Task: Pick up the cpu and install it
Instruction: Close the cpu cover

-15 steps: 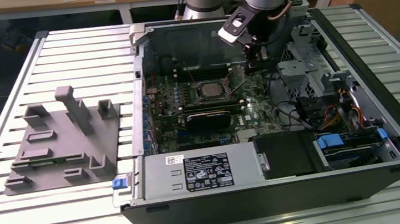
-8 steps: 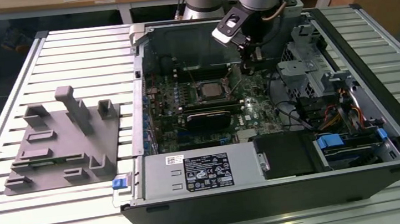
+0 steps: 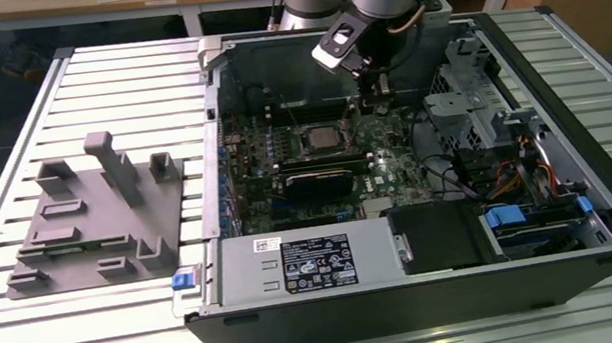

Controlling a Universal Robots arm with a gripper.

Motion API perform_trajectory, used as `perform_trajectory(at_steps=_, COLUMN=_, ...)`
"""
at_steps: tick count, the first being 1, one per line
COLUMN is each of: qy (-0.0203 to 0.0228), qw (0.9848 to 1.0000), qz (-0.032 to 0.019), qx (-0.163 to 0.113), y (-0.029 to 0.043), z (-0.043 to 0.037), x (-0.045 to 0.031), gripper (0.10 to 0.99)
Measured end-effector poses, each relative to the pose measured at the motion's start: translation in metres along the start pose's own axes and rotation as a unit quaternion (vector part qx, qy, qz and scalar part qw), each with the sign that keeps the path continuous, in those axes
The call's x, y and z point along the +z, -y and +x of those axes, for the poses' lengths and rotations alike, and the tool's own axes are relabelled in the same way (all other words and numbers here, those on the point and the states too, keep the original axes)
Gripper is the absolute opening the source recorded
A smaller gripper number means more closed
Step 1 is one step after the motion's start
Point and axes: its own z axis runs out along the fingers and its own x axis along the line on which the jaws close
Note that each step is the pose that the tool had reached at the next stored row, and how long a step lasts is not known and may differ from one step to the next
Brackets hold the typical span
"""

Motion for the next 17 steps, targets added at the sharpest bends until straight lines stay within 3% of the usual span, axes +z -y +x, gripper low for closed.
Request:
perform_trajectory(at_steps=12, qy=0.0001, qw=1.0, qz=0.0, qx=0.0, y=0.0203, z=0.0011, x=0.0042, gripper=0.106)
perform_trajectory(at_steps=17, qy=0.0, qw=1.0, qz=0.0, qx=0.0, y=0.033, z=0.0014, x=0.006, gripper=0.106)
